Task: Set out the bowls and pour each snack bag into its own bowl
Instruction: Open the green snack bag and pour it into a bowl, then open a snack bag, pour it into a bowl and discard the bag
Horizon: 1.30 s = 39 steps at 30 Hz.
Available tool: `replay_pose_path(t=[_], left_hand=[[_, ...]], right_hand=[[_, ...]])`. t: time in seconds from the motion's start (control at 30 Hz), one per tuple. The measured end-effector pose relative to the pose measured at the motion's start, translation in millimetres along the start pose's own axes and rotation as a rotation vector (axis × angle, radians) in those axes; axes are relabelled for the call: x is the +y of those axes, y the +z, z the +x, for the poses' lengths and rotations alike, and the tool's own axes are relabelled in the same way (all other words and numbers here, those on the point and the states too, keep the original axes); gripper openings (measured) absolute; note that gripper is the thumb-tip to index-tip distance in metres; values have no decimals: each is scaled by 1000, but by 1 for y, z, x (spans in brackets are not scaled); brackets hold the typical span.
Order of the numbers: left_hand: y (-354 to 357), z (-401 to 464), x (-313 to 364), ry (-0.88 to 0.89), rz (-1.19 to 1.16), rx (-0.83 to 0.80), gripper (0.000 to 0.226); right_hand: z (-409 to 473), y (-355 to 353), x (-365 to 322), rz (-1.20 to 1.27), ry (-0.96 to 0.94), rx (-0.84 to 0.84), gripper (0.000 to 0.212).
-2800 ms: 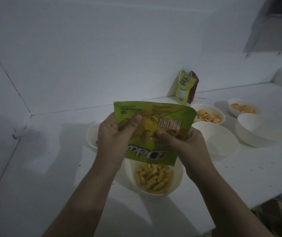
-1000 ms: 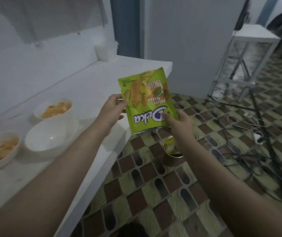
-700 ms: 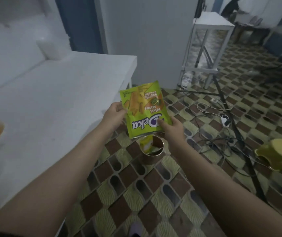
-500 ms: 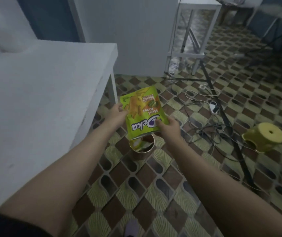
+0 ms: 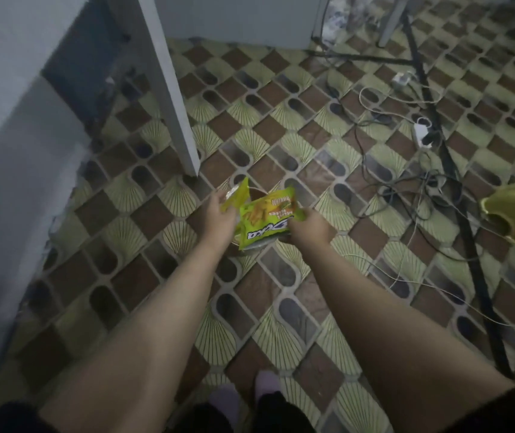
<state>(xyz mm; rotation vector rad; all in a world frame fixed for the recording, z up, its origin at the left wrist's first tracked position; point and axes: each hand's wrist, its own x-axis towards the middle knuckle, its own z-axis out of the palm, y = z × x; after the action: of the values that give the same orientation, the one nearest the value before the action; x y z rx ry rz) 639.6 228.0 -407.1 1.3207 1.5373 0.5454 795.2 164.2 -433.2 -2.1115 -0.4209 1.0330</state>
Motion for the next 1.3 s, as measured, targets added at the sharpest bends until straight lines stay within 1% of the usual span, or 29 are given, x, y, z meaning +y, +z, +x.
replay_pose_path(t=[0.07,0.1,0.17,0.27,0.3,0.4,0.47,0.57,0.63,0.67,0.73,0.83,0.87,0.93,0.97,1.03,1.1,1.23,1.3], left_hand=[[16,29,-37,6,2,-1,40],[24,44,-56,7,4,7,39],[40,73,-90,15,14,22,38],[60,104,-129,22,2,30,35],[66,111,-138,19,-14,26,35],[78,119,-149,2,-48,-12,37],[77,112,-143,-7,-74,-36,38],[66,88,-113,2,-115,-39,39],[52,66,-80,35,-152,-23,38],[44,54,-59,56,-170,-18,37],[25,26,-11,107,-202,-23,36],[-14,-18,71,210,-214,5,33],[-22,-28,88,241,-217,15,31],[-60,-58,147,314,-263,55,24],[-80,-75,174,332,-289,80,21],[-127,-108,222,372,-311,148,24],[-177,-141,257,413,-331,231,25],[-275,-198,284,466,-317,402,25],[-322,-226,283,468,-294,531,23]], right_hand=[[46,29,27,-101,-18,-13,19],[70,45,43,-123,-24,-7,21],[100,71,63,-123,-3,-5,27],[129,98,82,-113,-13,14,21],[138,106,88,-101,-25,10,21],[147,122,98,70,-35,-64,41],[140,125,100,147,-42,-55,41],[105,112,80,231,-97,-1,41],[72,95,50,328,-155,14,28],[52,83,29,371,-188,17,20],[12,56,-20,403,-274,30,12],[-51,16,-100,443,-411,10,14],[-65,10,-116,439,-457,19,15],[-111,-14,-175,440,-556,4,15],[-135,-24,-201,448,-609,-17,14],[-184,-37,-254,454,-727,-84,15],[-236,-41,-299,459,-840,-178,14],[-334,-23,-356,456,-989,-377,14],[-377,-5,-373,430,-1047,-455,13]])
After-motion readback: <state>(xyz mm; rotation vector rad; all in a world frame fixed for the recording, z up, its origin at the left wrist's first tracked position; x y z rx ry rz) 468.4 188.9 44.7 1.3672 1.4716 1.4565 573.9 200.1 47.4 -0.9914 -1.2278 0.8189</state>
